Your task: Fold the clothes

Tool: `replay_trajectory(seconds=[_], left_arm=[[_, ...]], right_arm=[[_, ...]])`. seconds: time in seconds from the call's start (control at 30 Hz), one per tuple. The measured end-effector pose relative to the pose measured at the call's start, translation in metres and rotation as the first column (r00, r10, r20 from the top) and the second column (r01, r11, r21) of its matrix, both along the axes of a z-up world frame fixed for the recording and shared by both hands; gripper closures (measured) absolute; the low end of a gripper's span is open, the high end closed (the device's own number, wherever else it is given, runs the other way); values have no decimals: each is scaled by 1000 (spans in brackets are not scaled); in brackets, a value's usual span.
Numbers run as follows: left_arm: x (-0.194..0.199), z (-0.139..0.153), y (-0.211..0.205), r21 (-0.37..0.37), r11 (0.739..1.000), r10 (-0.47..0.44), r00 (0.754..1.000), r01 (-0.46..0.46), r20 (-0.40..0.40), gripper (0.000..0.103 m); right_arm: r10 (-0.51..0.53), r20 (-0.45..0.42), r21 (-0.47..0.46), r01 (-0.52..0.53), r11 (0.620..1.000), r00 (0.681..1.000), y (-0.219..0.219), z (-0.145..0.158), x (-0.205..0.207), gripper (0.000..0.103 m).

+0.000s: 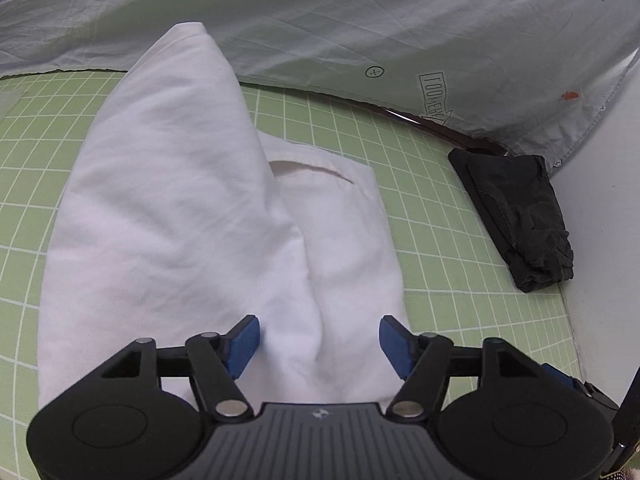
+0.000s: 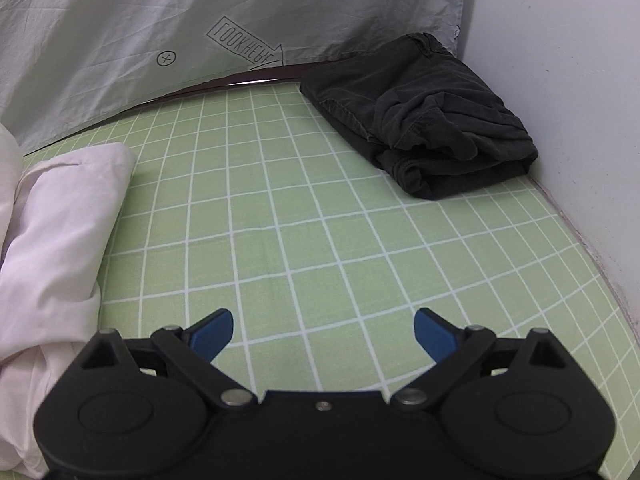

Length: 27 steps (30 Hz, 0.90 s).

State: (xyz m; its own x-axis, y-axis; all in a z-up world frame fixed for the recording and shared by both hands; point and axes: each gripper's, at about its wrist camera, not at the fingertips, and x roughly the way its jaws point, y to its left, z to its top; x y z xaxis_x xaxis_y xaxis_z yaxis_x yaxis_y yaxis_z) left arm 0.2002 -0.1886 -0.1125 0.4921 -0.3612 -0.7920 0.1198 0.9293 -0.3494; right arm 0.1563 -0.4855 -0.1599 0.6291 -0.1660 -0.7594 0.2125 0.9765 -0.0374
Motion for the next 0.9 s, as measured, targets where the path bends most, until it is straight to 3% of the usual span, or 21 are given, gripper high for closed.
replay_trajectory(seconds=[0.1, 0.2, 0.3, 0.53, 0.6, 0.77, 0.9], left_arm=[[-17, 22, 8, 24, 999, -26, 999, 25, 39, 29], [-25, 31, 26, 83, 996, 22, 998, -27, 58, 25], [-25, 28, 51, 147, 983, 106, 993, -112, 43, 25], [-24, 9, 119, 163, 954, 259, 966, -253, -16, 25], [-20, 4, 134, 167, 946, 284, 959, -276, -22, 25], [-3, -14, 166, 135, 947, 302, 951, -292, -61, 25], [10, -29, 176, 135, 950, 295, 950, -281, -99, 25]], right_arm=[[59, 23, 25, -59, 998, 998, 21, 16, 2, 5], [138, 69, 48, -141, 989, 988, 47, 32, 6, 5], [203, 108, 76, -212, 974, 973, 76, 43, 14, 5], [355, 175, 110, -377, 920, 918, 141, 58, 33, 6], [404, 187, 150, -432, 889, 896, 160, 59, 44, 16], [445, 136, 232, -465, 854, 885, 194, 47, 76, 30], [434, 71, 283, -435, 855, 898, 208, 30, 95, 38]])
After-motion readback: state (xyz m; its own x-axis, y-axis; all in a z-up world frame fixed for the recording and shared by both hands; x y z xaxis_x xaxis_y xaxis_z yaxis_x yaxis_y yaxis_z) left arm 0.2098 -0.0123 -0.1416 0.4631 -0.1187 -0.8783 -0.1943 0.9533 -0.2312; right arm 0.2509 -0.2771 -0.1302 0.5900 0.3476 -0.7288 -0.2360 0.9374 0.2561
